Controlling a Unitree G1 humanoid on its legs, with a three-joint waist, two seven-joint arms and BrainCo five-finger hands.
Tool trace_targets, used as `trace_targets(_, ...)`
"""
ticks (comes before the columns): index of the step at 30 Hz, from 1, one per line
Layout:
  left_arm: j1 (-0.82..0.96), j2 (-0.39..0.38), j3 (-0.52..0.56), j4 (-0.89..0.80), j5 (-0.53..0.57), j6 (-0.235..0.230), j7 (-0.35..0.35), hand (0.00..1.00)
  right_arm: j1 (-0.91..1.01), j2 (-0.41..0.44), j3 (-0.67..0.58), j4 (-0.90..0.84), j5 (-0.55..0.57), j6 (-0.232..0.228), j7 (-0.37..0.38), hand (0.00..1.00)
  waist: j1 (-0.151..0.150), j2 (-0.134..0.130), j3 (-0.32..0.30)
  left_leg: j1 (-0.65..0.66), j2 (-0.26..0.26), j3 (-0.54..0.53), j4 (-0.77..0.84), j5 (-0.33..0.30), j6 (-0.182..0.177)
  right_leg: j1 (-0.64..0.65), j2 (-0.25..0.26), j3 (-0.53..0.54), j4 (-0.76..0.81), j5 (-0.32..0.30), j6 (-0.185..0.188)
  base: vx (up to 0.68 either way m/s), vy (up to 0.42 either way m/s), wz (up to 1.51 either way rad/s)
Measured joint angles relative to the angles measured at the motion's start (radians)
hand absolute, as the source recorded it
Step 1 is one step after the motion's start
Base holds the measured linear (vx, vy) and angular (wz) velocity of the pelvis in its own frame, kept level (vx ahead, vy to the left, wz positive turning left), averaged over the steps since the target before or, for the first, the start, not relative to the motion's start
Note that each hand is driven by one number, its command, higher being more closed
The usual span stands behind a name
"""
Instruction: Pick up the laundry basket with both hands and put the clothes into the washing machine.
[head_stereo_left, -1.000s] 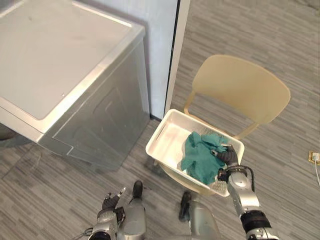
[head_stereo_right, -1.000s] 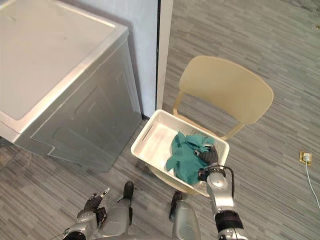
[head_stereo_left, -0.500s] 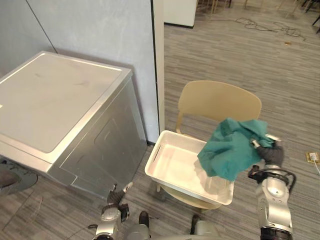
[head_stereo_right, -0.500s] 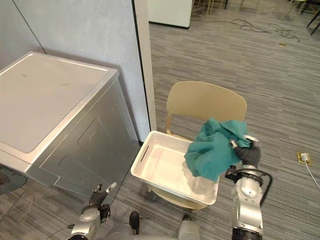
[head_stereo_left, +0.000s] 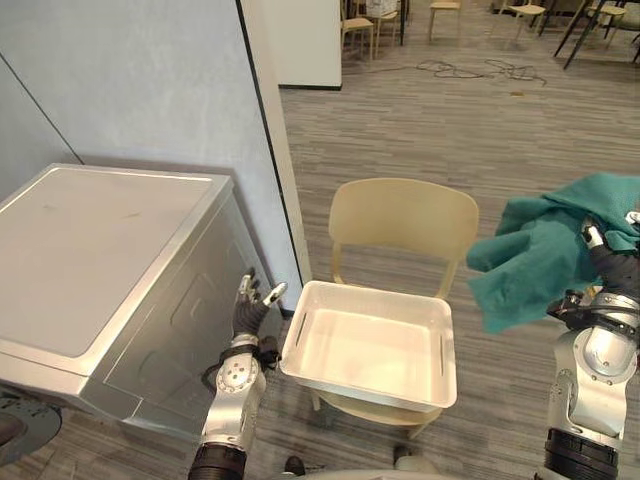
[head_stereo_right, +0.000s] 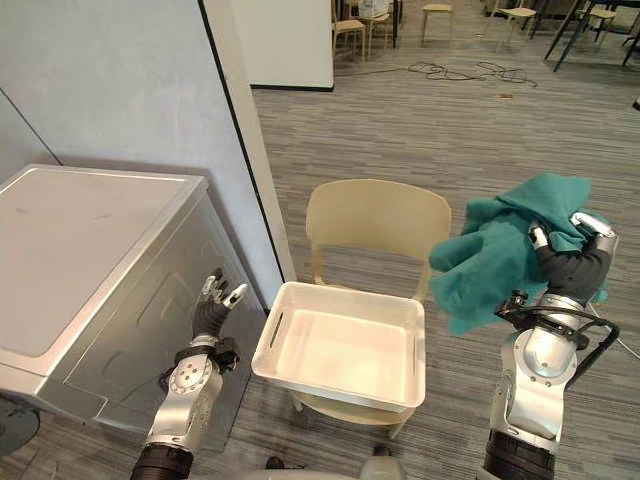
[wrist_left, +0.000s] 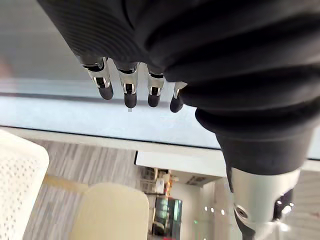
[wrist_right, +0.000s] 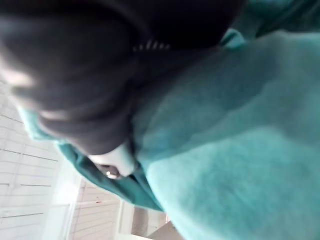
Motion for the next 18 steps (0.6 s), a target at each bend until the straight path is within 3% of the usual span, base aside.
trace_targets(7,-0.164,0.010,-0.196,0.002,-0.056,-0.002,-0.055,0.00,-0.006,-0.004,0.154,-0.022,0.097,-0.020,0.059,1.00,-0.008,0.005,-0.006,0.020,-0.001,0.050,-0.004,-0.006,0.002,0.001,0.007,0.050,-0.027,0.019,0.005,-0.02,0.005,-0.21)
trace_targets(9,-0.238,0.013,-0.247,0.017,-0.069,-0.008,-0.069,0.00,-0.011,-0.006,0.201,-0.022,0.141,-0.027,0.081,1.00,-0.028,0.004,-0.007,0.022,-0.001,0.061,-0.007,-0.006,0.002,0.000,0.009,0.061,-0.037,0.027,0.002,-0.02,-0.003,-0.17)
trace_targets(18,-0.496,0.004,-0.416,0.090,-0.123,-0.021,-0.069,0.00,-0.032,-0.023,0.319,-0.029,0.285,-0.037,0.162,1.00,-0.054,0.005,-0.007,0.020,0.000,0.087,-0.011,-0.007,0.002,-0.004,0.016,0.089,-0.060,0.047,0.012,0.00,-0.005,-0.09)
